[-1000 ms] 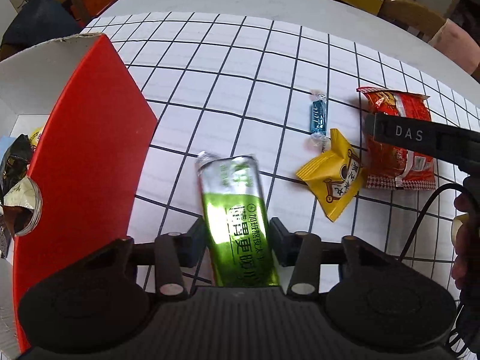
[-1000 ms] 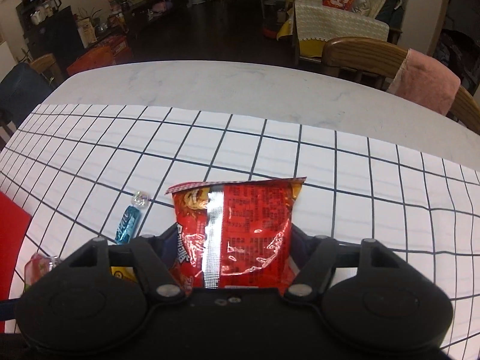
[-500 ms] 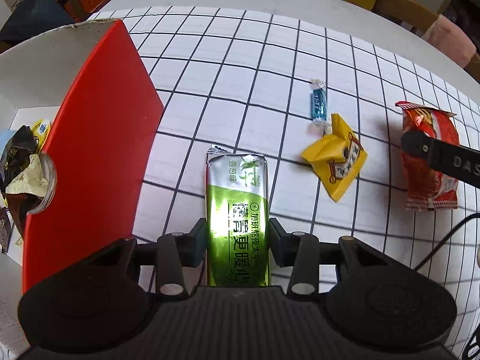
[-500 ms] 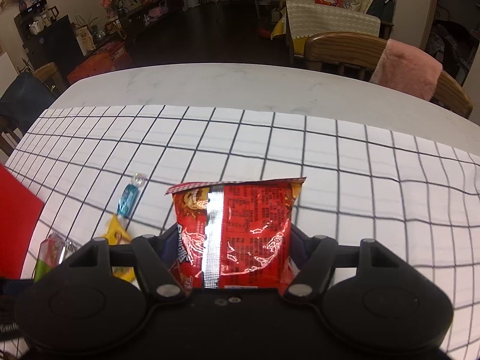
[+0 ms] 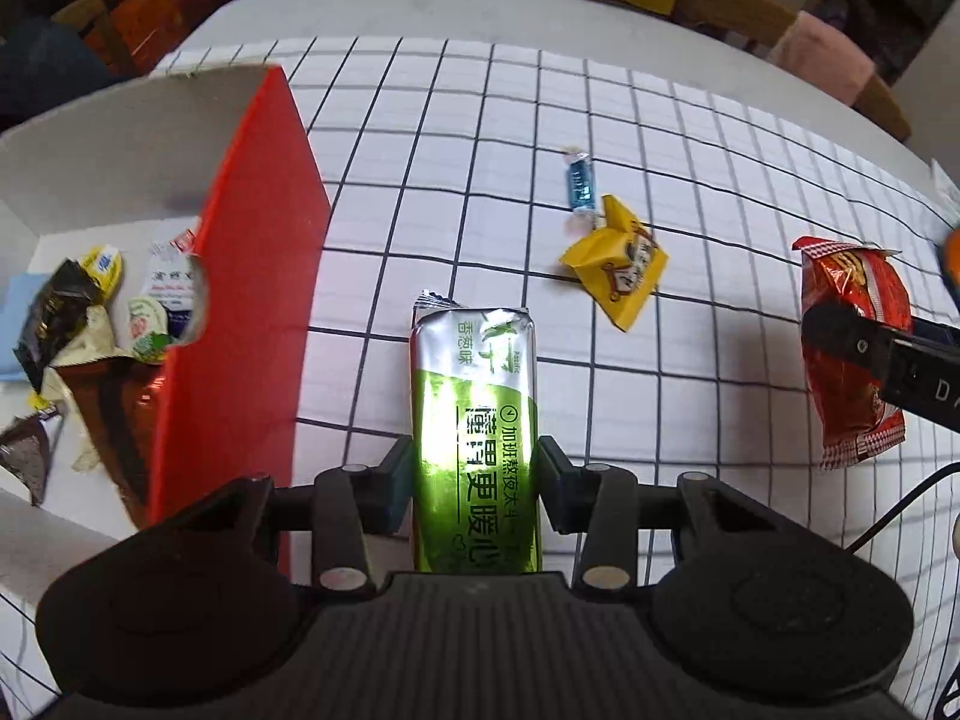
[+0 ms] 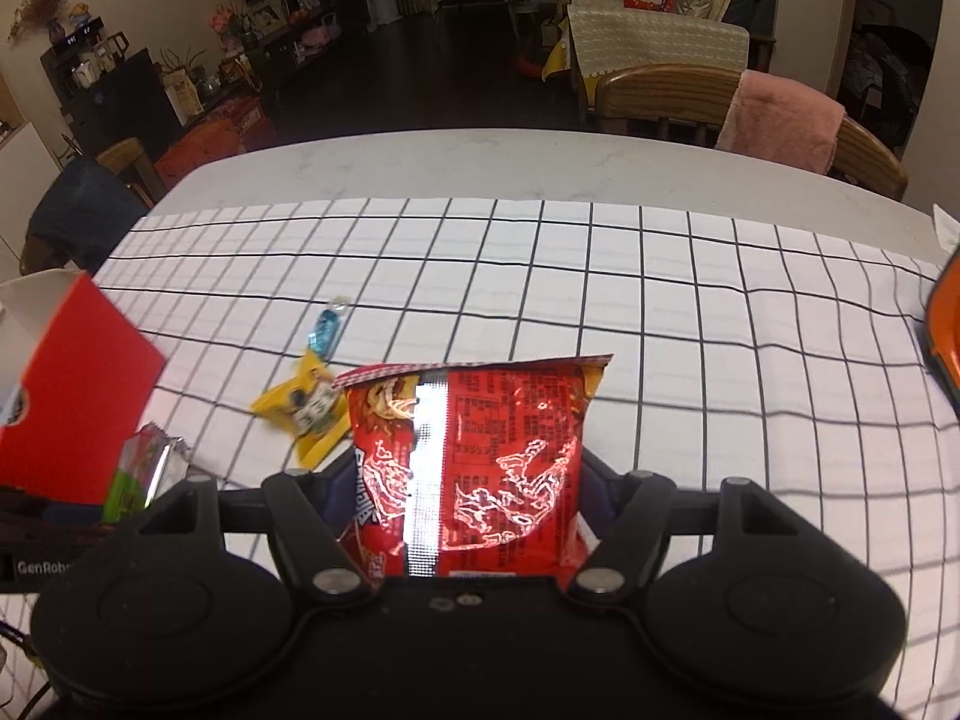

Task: Organize snacks
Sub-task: 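Carry the green wafer bar and red chip bag into the box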

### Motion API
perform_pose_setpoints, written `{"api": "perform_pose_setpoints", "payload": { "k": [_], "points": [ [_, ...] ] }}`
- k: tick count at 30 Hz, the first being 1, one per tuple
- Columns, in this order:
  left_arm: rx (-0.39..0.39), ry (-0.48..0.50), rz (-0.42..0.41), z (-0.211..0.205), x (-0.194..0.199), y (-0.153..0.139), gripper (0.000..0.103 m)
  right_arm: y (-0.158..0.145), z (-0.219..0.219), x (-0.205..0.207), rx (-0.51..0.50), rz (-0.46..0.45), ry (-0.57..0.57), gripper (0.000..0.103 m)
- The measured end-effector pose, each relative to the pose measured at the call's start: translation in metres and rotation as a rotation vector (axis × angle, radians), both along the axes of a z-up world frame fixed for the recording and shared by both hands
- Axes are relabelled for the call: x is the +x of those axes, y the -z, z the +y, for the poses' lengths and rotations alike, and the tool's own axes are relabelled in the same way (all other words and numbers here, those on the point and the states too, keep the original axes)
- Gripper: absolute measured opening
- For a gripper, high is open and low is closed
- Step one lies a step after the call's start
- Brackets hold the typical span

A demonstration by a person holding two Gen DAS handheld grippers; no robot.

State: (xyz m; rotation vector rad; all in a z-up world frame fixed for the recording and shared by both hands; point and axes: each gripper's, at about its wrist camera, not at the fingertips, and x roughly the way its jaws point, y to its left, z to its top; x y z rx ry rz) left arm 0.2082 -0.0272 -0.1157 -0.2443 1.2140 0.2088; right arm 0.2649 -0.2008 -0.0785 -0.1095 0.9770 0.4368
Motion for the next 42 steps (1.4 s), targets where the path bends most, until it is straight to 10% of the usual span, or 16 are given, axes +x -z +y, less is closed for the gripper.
{"api": "perform_pose_setpoints", "payload": {
  "k": [23, 42],
  "points": [
    [0.011, 0.118, -0.162, 0.068, -0.076, -0.100, 0.042, -0.086, 0.058, -0.114, 0.075, -0.090, -0.003, 0.069],
    [0.064, 0.059, -0.184, 0.211, -0.082, -0.099, 0.042, -0.090, 0.202, -0.136, 0.023, -0.101, -0.140, 0.069]
  ]
}}
